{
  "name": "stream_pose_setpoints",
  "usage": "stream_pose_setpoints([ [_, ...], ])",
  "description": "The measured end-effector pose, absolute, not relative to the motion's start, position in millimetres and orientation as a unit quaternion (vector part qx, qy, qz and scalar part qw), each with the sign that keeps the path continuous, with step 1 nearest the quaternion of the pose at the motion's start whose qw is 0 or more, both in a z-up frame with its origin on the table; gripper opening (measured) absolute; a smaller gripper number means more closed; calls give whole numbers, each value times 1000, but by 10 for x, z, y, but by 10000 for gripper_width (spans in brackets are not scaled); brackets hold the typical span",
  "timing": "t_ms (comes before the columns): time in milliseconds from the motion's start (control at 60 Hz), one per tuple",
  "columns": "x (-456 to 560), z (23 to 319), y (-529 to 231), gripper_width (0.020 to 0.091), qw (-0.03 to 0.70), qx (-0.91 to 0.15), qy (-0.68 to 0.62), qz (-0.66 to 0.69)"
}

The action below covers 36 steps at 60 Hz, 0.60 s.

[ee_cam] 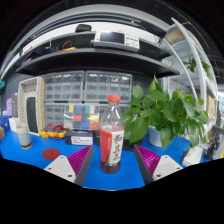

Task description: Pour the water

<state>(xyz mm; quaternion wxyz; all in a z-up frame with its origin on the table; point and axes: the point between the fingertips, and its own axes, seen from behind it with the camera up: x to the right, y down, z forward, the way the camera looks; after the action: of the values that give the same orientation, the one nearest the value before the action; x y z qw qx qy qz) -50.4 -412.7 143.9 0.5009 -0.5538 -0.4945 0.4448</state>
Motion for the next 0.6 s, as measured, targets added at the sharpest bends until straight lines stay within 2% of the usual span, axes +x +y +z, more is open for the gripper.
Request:
stream_pose_setpoints([
  [150,-1030,1658,-4254,846,518,-531,-511,434],
  [250,-1374,1852,-4530,860,509,-521,-512,455],
  [383,-1727,2097,-4949,842,503,-518,-511,466],
  [417,-1799,2157,-5051,815,502,-519,-510,468],
  [500,-1945,2342,-5322,527,499,-523,-500,477],
  [533,-1996,2401,-5412,524,500,-527,-497,476],
  [600,-2082,2546,-5612,474,506,-523,-495,475],
])
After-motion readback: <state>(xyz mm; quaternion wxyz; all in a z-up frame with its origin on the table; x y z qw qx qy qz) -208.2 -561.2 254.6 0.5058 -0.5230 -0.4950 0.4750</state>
